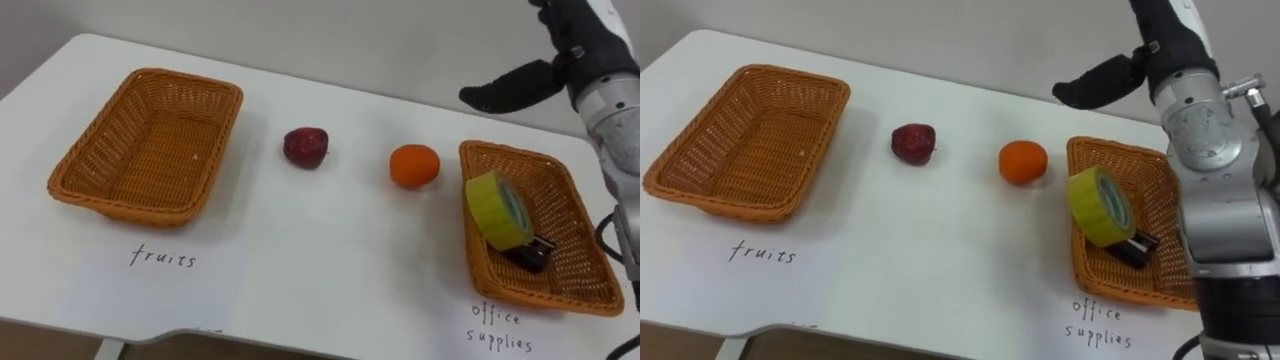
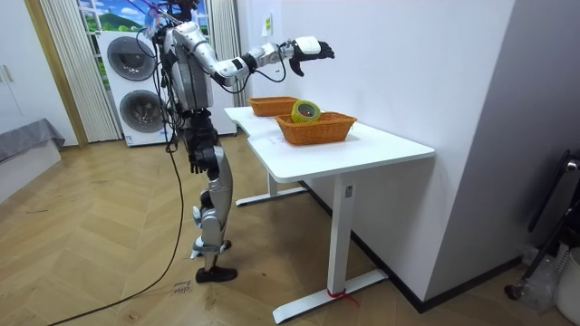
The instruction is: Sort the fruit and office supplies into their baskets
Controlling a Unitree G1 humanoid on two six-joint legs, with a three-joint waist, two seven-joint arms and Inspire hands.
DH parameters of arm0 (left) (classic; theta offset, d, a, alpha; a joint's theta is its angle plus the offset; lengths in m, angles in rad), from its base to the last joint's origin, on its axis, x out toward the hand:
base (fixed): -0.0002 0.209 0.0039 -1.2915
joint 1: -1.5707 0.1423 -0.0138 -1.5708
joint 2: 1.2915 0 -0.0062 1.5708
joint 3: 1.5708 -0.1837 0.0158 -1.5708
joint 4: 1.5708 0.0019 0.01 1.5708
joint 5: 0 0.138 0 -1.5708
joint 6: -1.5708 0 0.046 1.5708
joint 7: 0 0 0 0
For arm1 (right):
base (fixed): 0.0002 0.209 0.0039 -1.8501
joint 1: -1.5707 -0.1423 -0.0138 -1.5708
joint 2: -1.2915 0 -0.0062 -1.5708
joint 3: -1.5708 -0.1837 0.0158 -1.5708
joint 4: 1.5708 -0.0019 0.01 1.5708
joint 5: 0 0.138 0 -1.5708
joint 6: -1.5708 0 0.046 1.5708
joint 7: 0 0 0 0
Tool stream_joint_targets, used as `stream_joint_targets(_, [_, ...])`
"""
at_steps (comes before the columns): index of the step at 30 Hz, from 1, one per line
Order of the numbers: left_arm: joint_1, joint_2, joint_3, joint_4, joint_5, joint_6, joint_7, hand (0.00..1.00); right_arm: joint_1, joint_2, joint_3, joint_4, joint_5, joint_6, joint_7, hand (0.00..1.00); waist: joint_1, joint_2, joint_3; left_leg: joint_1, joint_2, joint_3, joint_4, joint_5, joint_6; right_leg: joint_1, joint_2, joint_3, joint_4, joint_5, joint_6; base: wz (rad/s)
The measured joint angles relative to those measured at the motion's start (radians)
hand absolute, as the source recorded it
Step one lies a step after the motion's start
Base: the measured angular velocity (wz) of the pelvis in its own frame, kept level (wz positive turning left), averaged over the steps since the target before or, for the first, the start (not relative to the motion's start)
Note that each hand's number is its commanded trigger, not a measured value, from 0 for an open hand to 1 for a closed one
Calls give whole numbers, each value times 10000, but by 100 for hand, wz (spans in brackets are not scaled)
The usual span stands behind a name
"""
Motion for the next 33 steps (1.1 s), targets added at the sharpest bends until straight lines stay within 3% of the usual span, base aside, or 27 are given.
stream_joint_targets(9, [-15,29,-10,157,11,15,-206,0,-322,-60,426,768,-261,-20,472,0,222,-66,86,-37,-5,-78,4,0,0,-10,-8,-126,3,0,0,2])
stream_joint_targets(16, [-117,93,-14,158,9,36,-555,0,-472,-62,785,1513,-1033,1,754,0,376,-175,39,-178,-10,-223,110,-1,0,-55,-29,-498,2,-1,1,8])
stream_joint_targets(33, [-429,324,-225,342,6,226,-614,0,-847,-64,1410,2281,-1426,10,1717,0,621,-270,48,-229,-17,-324,169,-2,-2,-56,-24,-504,0,-1,1,1])
